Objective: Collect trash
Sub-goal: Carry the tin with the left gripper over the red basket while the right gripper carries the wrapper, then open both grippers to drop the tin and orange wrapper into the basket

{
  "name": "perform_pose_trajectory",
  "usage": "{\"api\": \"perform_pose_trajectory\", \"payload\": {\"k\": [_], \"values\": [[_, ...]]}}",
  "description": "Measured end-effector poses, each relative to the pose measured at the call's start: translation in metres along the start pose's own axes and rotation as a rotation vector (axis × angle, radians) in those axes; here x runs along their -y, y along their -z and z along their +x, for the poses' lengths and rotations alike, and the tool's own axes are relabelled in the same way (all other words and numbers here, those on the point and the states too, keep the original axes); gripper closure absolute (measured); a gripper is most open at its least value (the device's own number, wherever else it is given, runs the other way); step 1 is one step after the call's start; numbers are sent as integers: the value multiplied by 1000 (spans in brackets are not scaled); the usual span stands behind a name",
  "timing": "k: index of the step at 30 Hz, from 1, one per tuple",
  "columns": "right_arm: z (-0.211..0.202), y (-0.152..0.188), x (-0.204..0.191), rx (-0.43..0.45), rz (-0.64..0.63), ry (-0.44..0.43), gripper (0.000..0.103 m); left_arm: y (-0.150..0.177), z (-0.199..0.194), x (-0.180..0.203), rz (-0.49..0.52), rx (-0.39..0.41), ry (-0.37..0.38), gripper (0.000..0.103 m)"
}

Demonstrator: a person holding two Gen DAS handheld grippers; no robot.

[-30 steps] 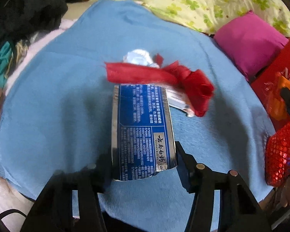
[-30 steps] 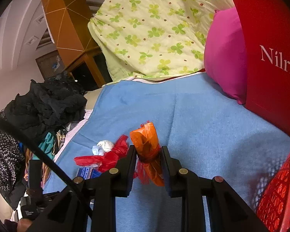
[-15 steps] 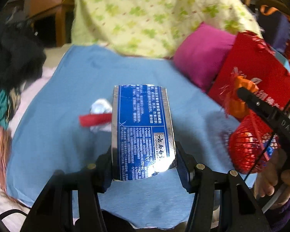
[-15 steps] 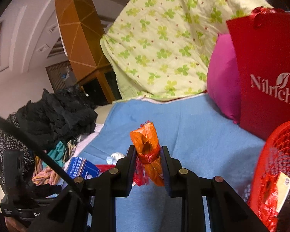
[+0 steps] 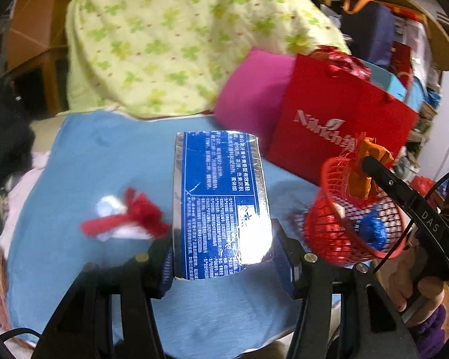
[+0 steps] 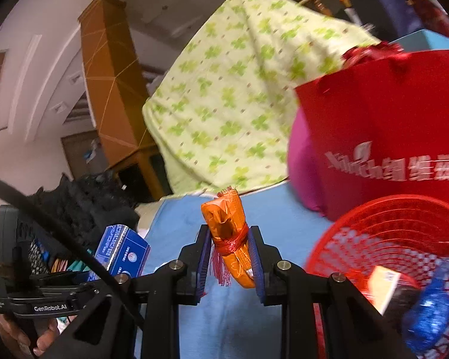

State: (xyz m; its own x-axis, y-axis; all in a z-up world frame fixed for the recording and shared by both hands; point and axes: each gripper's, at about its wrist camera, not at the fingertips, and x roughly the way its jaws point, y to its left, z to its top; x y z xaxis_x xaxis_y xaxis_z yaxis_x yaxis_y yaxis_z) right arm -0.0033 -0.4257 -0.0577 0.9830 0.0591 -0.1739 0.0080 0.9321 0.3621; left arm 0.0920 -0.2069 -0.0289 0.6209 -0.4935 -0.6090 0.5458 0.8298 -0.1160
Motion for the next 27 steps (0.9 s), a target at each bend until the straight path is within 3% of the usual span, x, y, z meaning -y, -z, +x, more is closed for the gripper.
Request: {"api": "perform_pose_trajectory", "payload": {"k": [14, 21, 27], "values": [[-69, -18, 80, 173, 174, 159, 76, -26, 19, 75, 115, 25, 176, 45], [-85, -19, 105, 207, 259, 178, 76, -37, 52, 120, 158, -22, 290, 45], [-86, -17, 126, 195, 333, 212, 75, -38, 81, 151, 191, -68, 329, 44]]}}
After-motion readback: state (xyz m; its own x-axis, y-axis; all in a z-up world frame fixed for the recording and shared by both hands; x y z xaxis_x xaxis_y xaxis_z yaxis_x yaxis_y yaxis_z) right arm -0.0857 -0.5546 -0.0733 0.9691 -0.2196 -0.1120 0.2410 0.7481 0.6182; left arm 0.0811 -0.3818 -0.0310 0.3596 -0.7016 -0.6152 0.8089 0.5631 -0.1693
